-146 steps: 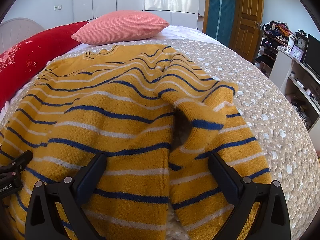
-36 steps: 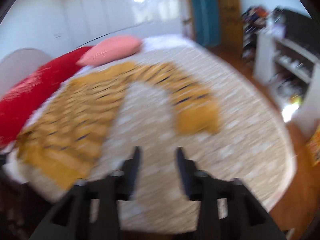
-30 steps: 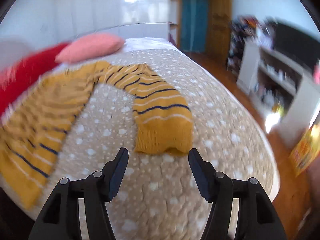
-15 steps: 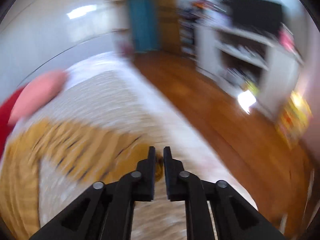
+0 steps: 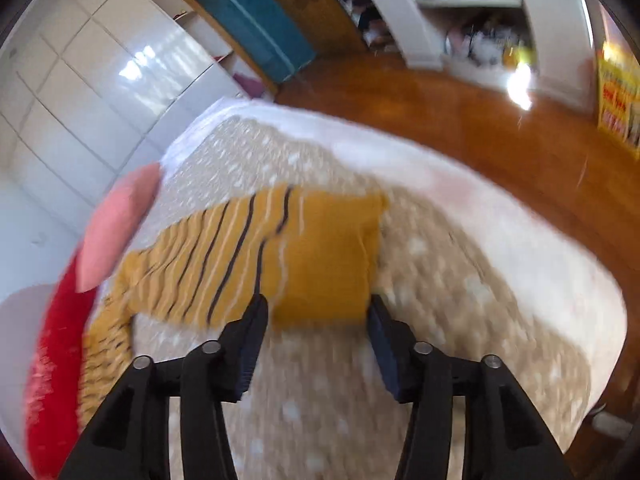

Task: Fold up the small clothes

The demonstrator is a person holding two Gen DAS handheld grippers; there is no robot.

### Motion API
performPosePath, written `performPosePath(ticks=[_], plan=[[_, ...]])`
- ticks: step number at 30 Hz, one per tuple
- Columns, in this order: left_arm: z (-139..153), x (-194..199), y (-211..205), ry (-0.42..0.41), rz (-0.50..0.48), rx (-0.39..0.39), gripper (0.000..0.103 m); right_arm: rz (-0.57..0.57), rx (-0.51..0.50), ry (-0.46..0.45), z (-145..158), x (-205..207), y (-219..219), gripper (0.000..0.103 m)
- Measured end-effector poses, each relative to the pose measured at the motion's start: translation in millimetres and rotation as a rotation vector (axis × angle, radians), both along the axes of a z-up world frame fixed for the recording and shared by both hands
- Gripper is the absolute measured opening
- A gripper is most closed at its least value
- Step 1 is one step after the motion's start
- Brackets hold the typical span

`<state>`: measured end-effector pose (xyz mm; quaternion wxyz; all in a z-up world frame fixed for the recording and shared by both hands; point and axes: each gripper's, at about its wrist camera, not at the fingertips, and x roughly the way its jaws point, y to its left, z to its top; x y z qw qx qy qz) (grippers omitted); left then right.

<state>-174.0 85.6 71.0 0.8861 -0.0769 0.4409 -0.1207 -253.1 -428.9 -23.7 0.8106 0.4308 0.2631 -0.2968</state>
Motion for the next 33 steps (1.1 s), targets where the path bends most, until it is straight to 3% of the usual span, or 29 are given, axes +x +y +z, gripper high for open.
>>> performPosePath(ticks=[3,6,11,15,19,24,26,28,30,33], plan=[[0,0,7,-0.005,0.017,-0.025,0.077,0.016,-0.097,0.132,10,36,-9,0.01],[-1,0,19,0.01,0.03,-0.057,0.077,0.065,-0.182,0.154,44,68,1,0.01],[4,-3,40,-0.032,0.045,-0.08,0.078,0.315,-0.357,0.082,140,164,83,0.01],[6,-10,65,-0.077,0.085,-0.09,0.081,0.51,-0.346,0.003,179,249,169,0.01],[1,-14,95,-0.074,0.138,-0.107,0.081,0.707,-0.297,-0.019,181,345,274,0.01],[-11,-19,135,-0.05,0.224,-0.12,0.082,0.877,-0.256,0.083,134,422,365,0.013],[-14,-22,150,-0.045,0.257,-0.132,0.082,0.925,-0.232,0.142,115,439,385,0.018],[-18,-27,164,-0.042,0.292,-0.153,0.082,0.962,-0.229,0.154,105,444,393,0.031],[-20,-29,176,-0.041,0.324,-0.169,0.082,1.01,-0.232,0.114,110,440,409,0.033],[-24,-31,188,-0.036,0.367,-0.167,0.082,1.08,-0.292,0.066,130,415,432,0.047]])
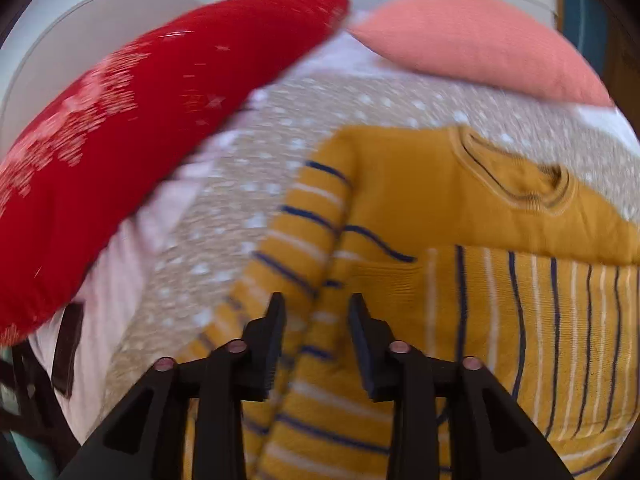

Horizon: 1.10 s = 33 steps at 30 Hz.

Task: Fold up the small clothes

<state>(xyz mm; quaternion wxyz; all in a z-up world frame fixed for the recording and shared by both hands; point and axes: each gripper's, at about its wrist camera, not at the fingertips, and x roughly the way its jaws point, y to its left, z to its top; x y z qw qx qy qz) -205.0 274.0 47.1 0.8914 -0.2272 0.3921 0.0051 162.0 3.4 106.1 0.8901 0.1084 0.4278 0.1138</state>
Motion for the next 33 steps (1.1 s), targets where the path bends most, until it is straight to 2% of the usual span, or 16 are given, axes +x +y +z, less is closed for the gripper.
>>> performPosePath(ticks=[2,4,8,12,14,17,23,25,26,27,29,30,31,33], plan=[[-1,-2,7,0.004,0.029,-0.006,0.082,0.107,-0.008,-0.027,10,-24,25,0.052],[-2,-6,14,0.006,0.055,-0.008,0.082,0.247,-0.027,-0.04,16,-57,53,0.063],[-2,-12,24,0.016,0.095,0.003,0.082,0.529,-0.128,-0.06,9,-132,115,0.067],[1,-22,32,0.011,0.123,0.005,0.082,0.701,-0.239,-0.134,-6,-187,163,0.069],[2,-28,37,0.01,0.139,0.006,0.082,0.74,-0.322,-0.191,-13,-205,177,0.073],[1,-37,45,0.016,0.168,0.011,0.082,0.769,-0.442,-0.269,-21,-223,191,0.073],[-2,-53,66,0.031,0.228,-0.006,0.082,0.792,-0.564,-0.364,-28,-239,200,0.073],[-2,-56,71,0.03,0.244,-0.009,0.082,0.816,-0.609,-0.371,-35,-243,205,0.073],[-2,-56,73,0.03,0.25,-0.011,0.082,0.823,-0.632,-0.349,-42,-239,208,0.072],[-2,-56,74,0.03,0.254,-0.015,0.082,0.824,-0.642,-0.314,-47,-234,210,0.055],[-1,-55,74,0.03,0.252,-0.036,0.082,0.805,-0.581,-0.26,-46,-219,210,0.043],[1,-53,73,0.028,0.246,-0.044,0.082,0.762,-0.549,-0.256,-37,-210,207,0.023],[4,-50,69,0.026,0.236,-0.045,0.082,0.733,-0.529,-0.258,-31,-204,204,0.015],[10,-44,64,0.017,0.218,-0.033,0.082,0.648,-0.399,-0.28,0,-186,183,0.013]])
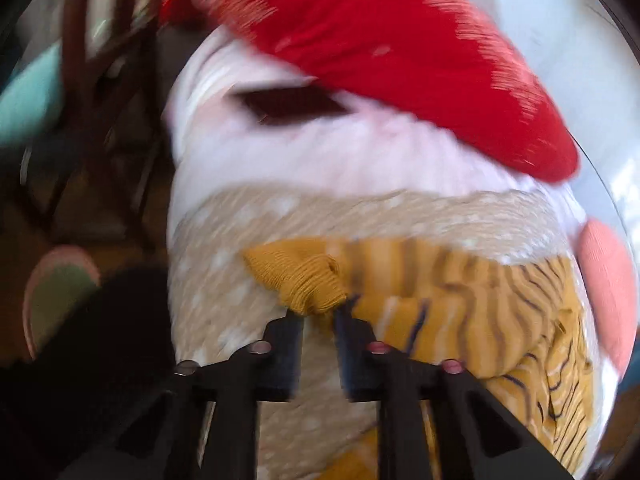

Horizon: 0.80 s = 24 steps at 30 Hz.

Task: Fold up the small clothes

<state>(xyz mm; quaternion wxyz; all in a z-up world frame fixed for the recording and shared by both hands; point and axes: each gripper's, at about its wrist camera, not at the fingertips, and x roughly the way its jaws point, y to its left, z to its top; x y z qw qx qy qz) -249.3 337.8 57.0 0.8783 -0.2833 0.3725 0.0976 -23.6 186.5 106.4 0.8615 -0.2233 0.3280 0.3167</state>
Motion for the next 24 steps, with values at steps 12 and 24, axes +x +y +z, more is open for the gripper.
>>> performPosePath(ticks=[12,24], plan=[[30,83,-92,-0.066,-0.267,0.094,0.083,-0.86,0.518,0.005,78,83,-358,0.012],[-8,166,-183,0.053,-0.544,0.041,0.083,-1.055,0.678,0.257,-39,15,-483,0.039]])
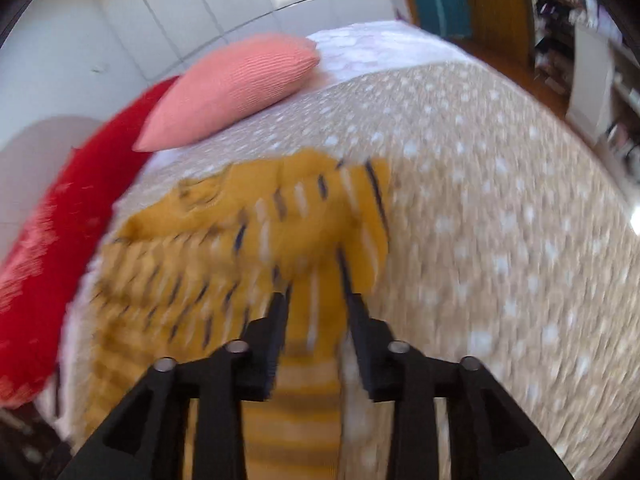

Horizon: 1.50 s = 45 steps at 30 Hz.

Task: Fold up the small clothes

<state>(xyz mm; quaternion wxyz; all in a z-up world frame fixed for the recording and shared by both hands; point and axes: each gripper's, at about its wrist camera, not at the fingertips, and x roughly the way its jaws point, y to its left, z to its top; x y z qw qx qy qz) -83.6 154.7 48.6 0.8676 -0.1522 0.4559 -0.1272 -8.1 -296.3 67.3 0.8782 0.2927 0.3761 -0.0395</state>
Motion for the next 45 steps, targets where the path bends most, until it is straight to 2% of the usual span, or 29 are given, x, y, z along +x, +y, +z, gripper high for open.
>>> performPosePath(ticks=[2,4,7,10,13,15,19,23,24,25,27,30,33,37,39,42,45], plan=[[-11,10,-10,0.033,-0.037,-0.019,0.083,0.052,0.033,-0.013,-5,-39,11,0.041],[-22,15,-17,0.067,-0.063,-0.056,0.083,0.085,0.074,-0.022,-15,-74,19,0.05],[-28,16,-27,0.053,-0.075,-0.072,0.086,0.125,0.169,-0.025,-42,-123,30,0.051],[-27,10,-31,0.066,-0.134,-0.184,0.085,0.175,0.252,-0.032,-68,-157,53,0.051],[-27,2,-37,0.073,-0.187,-0.26,0.084,0.225,0.304,-0.081,-77,-170,79,0.052],[-26,-4,-42,0.073,-0.207,-0.27,0.08,0.257,0.332,-0.109,-81,-170,98,0.053],[-26,-8,-47,0.076,-0.207,-0.268,0.079,0.264,0.278,-0.153,-78,-162,127,0.06],[-34,9,-52,0.114,-0.166,-0.286,0.079,0.219,0.27,-0.177,-82,-151,134,0.06],[-35,11,-54,0.116,-0.155,-0.273,0.076,0.186,0.271,-0.183,-84,-151,135,0.056],[-33,12,-57,0.116,-0.127,-0.231,0.053,0.163,0.26,-0.176,-83,-151,134,0.04],[-33,12,-61,0.14,-0.089,-0.15,0.013,0.111,0.243,-0.135,-85,-152,130,0.02],[-26,2,-55,0.138,-0.059,-0.163,0.012,0.118,0.332,-0.136,-86,-156,119,0.014],[-5,-25,-52,0.09,-0.058,-0.165,0.011,0.14,0.34,-0.159,-75,-167,118,0.012],[28,-86,-43,0.009,-0.08,-0.178,0.01,0.185,0.377,-0.228,-53,-213,122,0.012],[35,-110,-40,-0.01,-0.088,-0.188,0.01,0.207,0.379,-0.251,-46,-236,126,0.012],[27,-135,-36,-0.003,-0.088,-0.172,0.01,0.248,0.277,-0.21,-47,-261,143,0.012],[7,-131,-33,0.06,-0.07,-0.159,0.01,0.242,0.237,-0.148,-58,-262,147,0.013]])
